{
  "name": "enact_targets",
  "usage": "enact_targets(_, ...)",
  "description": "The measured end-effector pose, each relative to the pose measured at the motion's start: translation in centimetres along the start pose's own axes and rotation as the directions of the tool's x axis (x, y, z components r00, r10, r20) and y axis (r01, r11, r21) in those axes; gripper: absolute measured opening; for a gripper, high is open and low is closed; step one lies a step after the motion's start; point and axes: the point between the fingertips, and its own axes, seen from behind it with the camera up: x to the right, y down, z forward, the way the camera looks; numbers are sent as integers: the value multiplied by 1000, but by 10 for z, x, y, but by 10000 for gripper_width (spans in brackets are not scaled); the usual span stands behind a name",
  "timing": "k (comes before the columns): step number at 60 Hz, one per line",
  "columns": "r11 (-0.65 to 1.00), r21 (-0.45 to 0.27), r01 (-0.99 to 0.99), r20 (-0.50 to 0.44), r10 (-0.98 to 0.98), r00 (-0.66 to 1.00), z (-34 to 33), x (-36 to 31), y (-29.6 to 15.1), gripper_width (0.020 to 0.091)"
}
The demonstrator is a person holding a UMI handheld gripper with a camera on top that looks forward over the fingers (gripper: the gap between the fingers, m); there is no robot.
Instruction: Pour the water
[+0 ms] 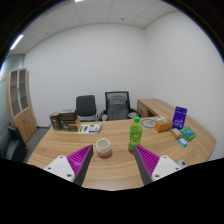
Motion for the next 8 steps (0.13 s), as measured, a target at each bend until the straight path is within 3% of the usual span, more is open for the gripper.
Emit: enact_targets(8, 1000, 15, 18, 0, -18, 1000, -13, -6, -12, 832)
